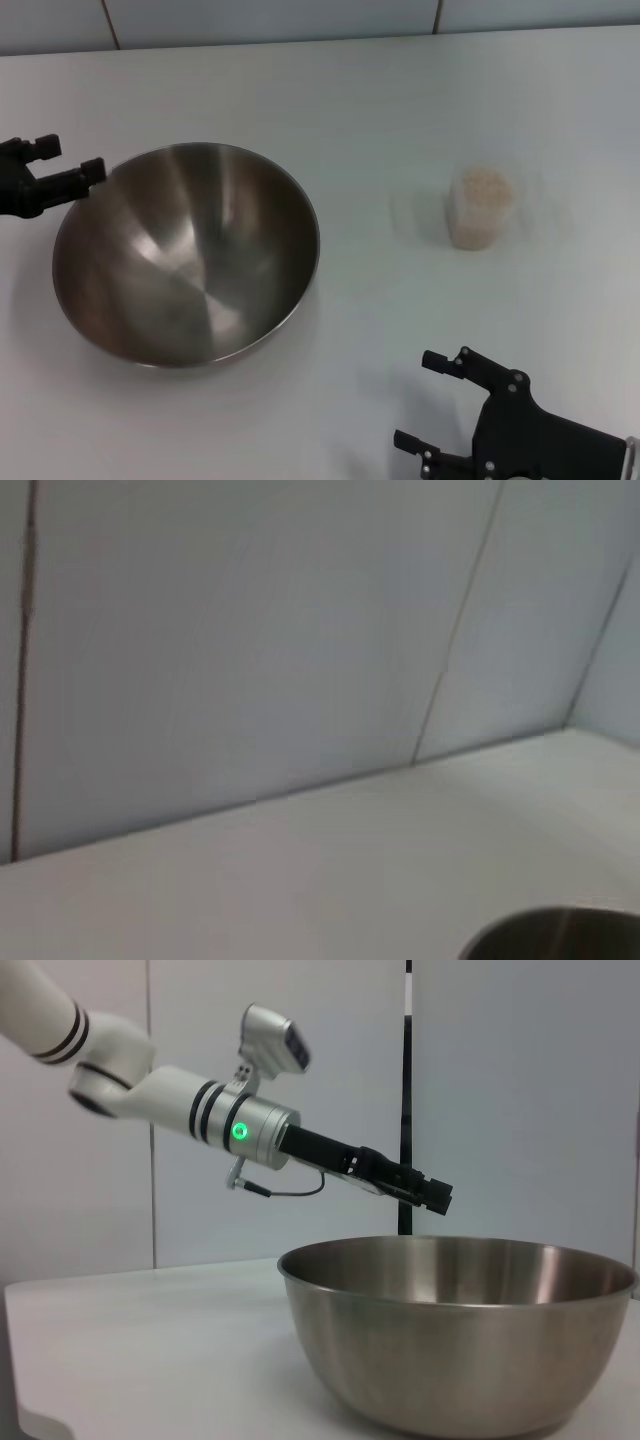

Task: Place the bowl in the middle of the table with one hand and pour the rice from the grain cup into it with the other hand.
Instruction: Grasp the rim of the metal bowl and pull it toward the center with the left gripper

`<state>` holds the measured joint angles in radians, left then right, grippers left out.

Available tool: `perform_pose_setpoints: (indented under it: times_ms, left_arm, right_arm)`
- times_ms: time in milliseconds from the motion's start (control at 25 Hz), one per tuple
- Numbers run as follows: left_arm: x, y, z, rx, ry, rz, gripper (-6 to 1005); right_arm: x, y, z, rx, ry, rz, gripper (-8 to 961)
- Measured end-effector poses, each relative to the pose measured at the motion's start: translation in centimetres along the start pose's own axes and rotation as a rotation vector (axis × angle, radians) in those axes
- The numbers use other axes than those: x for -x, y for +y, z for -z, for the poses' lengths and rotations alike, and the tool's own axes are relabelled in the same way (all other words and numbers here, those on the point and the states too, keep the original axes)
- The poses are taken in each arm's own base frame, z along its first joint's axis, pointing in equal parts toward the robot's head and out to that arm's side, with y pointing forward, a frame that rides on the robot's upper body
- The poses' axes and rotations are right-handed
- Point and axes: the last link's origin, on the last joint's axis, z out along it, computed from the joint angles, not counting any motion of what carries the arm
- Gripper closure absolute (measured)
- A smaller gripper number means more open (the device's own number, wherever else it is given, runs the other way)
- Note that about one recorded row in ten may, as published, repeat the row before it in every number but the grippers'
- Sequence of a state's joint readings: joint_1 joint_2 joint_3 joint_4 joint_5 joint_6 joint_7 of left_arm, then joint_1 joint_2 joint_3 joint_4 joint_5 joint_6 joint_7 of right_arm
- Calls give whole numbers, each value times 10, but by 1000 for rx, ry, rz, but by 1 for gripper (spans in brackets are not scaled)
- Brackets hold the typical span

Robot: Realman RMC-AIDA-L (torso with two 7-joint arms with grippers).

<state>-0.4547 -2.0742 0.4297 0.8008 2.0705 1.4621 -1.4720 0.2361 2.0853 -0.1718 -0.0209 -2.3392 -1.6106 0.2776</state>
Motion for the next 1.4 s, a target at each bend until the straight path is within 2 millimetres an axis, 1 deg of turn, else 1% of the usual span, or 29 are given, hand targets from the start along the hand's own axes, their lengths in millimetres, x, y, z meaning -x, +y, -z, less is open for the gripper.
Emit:
perform_pose_setpoints:
  times_ms: [40, 120, 200, 240, 320, 360, 480, 1120, 1360, 1400]
  left_arm:
    - [-6, 1, 0, 5, -36, -12, 252]
    - [-12, 3, -2, 15, -79, -16, 256]
    - [-12, 3, -2, 15, -79, -16, 261]
    - [-16, 5, -5, 23, -121, -23, 263]
    - [-13, 6, -8, 22, -175, -30, 268]
    - [-13, 6, -8, 22, -175, -30, 270]
    - [-6, 3, -13, -8, -248, -22, 277]
    - [-2, 9, -23, 15, -354, -30, 313]
    - [-11, 16, -28, 39, -370, -81, 510]
    - [-11, 16, -29, 39, -371, -80, 565]
  right_arm:
    - [0, 0, 0, 0, -1, -1, 127]
    - [0, 1, -1, 1, -5, -4, 127]
    - [1, 2, -2, 1, -8, -8, 127]
    - [1, 2, -2, 1, -9, -9, 127]
    - [1, 2, -2, 0, -8, -8, 127]
    - [1, 2, -2, 0, -8, -9, 127]
    - [1, 2, -2, 0, -8, -9, 127]
    - [0, 2, -2, 2, -7, -9, 128]
    - [0, 2, -2, 2, -7, -9, 128]
    - [0, 2, -2, 2, -7, -9, 128]
